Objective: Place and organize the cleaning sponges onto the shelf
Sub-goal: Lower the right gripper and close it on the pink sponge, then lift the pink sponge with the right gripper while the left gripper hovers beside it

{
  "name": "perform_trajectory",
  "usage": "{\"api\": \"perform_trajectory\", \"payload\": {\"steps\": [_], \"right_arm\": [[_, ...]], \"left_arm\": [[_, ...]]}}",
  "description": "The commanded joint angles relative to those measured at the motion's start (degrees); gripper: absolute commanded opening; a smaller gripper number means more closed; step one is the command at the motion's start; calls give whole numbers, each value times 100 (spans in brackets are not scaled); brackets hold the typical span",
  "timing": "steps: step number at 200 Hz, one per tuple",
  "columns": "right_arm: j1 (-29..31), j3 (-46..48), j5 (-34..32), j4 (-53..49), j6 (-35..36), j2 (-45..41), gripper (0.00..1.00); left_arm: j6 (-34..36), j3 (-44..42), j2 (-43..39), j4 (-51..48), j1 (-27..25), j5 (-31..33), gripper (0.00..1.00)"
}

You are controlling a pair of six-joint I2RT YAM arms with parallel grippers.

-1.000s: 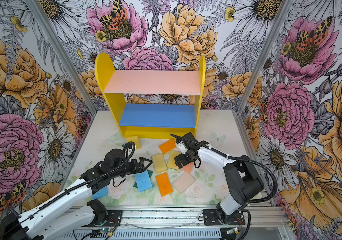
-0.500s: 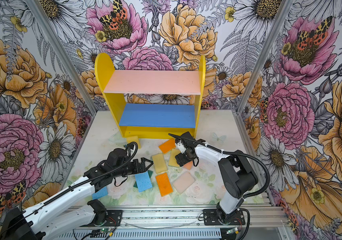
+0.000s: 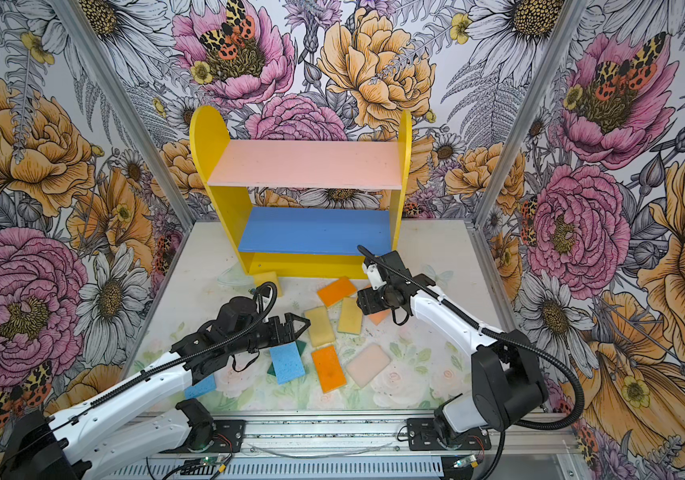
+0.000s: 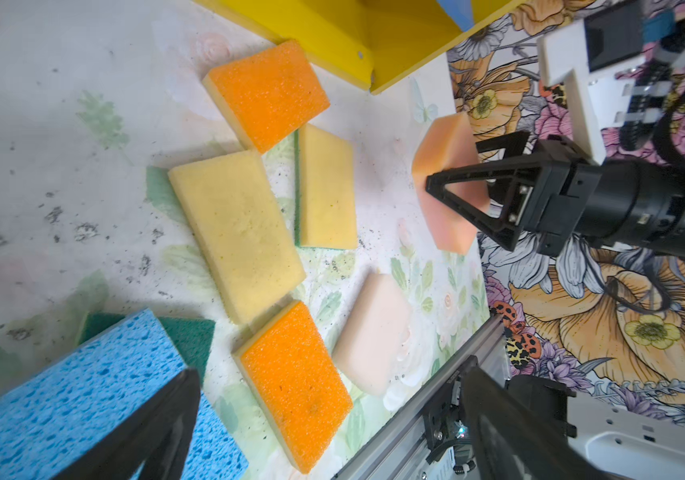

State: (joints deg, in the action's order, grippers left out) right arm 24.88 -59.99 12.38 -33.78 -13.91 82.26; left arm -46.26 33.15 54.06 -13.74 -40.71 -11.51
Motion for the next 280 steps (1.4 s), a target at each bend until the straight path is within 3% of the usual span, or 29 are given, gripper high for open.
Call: {"api": "perform_trajectory", "payload": {"steps": [1, 25, 46, 135, 179, 280], "right_arm": [[16, -190, 736, 259, -1336, -246, 72], [83, 1, 881, 710, -2403, -459, 72], [229, 135, 822, 1010, -2896, -688, 72], [734, 212, 812, 1303, -3380, -987, 73], [825, 185, 792, 1332, -3439, -1094, 72], [969, 237, 768, 1348, -3463, -1225, 73]], "left_arm": [[-443, -251, -101, 1338, -288, 223, 99], [-537, -280, 163, 2137, -726, 524, 99], [-418, -68, 506, 2379, -1083, 733, 99], [-226, 500, 1440, 3226, -1521, 935, 95], [-275, 660, 1758, 3235, -1564, 946, 81], [-329, 702, 1847, 3290, -1659, 1114, 33]]}}
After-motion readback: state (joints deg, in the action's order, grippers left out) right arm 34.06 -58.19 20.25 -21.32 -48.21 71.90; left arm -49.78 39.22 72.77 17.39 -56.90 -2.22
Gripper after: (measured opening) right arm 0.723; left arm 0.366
